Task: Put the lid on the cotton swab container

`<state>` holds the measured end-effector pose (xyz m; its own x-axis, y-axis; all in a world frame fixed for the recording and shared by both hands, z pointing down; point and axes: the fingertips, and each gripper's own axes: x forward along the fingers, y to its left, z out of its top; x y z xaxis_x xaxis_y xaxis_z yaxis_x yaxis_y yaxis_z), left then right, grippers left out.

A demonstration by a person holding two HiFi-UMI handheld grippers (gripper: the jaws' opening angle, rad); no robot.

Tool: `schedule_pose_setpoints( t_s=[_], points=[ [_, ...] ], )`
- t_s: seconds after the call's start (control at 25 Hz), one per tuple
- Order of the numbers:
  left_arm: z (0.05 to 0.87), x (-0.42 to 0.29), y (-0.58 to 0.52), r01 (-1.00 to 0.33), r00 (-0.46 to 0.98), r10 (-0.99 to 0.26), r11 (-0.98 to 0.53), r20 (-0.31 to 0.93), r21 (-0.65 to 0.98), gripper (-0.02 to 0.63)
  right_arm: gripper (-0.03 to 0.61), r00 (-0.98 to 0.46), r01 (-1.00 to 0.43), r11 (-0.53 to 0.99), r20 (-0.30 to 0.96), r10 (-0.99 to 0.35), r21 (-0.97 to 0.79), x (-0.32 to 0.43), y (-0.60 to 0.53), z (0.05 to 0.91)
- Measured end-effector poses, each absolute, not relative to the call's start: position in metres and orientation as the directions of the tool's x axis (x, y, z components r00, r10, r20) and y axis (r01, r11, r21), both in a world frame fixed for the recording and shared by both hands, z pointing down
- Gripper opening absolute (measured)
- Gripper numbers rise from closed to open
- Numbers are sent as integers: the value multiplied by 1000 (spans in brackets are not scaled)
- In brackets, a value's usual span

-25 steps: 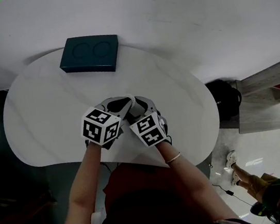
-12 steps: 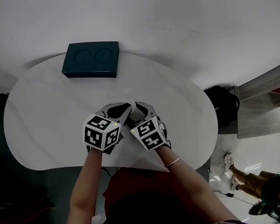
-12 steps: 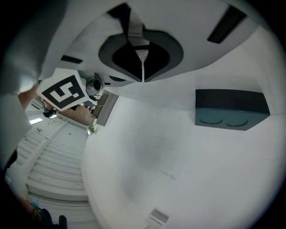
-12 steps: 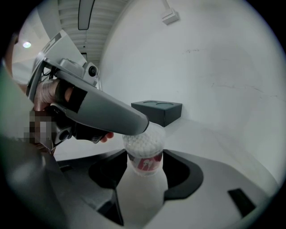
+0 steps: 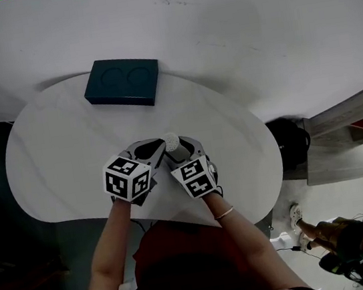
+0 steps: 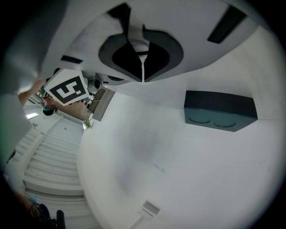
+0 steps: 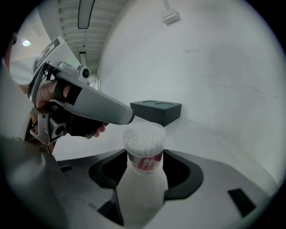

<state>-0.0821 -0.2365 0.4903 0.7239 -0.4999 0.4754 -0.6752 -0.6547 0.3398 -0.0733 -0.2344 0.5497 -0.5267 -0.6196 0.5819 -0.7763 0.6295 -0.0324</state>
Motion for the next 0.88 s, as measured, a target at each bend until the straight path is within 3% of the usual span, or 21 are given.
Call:
schedule_pose_setpoints(
  t_s=[0.88],
  points=[
    [484,-111,-224,-713,701,-584,-586,410,385,34,256,-558,-775,629,524,-643,-54,-74,-225,534]
  ],
)
